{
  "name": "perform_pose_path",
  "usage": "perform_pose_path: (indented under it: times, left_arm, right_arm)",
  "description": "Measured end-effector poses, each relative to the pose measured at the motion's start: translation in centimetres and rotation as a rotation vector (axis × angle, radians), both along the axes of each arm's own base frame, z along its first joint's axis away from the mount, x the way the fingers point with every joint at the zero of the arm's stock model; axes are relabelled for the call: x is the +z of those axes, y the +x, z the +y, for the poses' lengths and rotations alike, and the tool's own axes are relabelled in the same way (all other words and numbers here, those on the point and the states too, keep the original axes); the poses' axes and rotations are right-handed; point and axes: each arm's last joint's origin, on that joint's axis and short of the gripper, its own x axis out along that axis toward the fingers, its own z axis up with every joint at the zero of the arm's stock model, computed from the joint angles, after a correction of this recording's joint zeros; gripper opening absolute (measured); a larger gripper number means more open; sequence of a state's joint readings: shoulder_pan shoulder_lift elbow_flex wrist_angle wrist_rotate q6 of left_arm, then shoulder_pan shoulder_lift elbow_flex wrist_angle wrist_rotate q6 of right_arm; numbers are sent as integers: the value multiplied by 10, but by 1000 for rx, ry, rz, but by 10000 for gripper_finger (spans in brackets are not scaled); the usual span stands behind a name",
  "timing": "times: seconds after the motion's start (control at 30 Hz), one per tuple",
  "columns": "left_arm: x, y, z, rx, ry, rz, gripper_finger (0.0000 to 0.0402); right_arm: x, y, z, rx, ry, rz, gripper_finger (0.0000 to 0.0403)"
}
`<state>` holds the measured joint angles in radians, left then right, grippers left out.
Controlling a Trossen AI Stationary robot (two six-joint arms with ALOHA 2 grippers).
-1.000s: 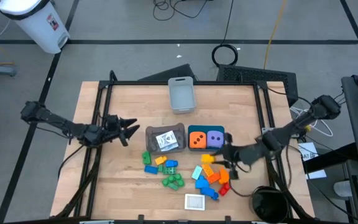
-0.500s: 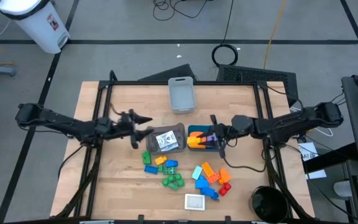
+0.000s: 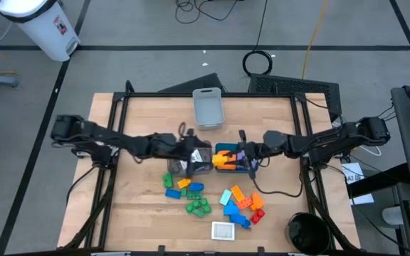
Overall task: Pick & Place Toys
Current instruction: Put the bottom yellow game piece into the gray bin
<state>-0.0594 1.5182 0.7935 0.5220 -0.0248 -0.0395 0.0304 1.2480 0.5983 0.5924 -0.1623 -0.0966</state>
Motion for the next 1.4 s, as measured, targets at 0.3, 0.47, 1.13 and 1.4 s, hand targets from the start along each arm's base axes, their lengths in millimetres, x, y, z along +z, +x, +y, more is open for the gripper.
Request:
perform_pose_path:
  times: [0.3, 0.47, 1.13, 1.4]
  left_arm:
    - [-7, 33, 2, -90, -69, 24, 299]
    - [-4, 34, 6, -99, -133, 21, 258]
    - [46, -8, 51, 181, 26, 31, 134]
    - [8, -5, 147, 515, -102, 60, 134]
  right_arm:
    - [4, 0, 2, 24, -43, -47, 103]
    - [4, 0, 2, 35, -42, -44, 103]
    - [39, -48, -1, -28, 3, -18, 233]
    - [26, -72, -2, -32, 27, -64, 216]
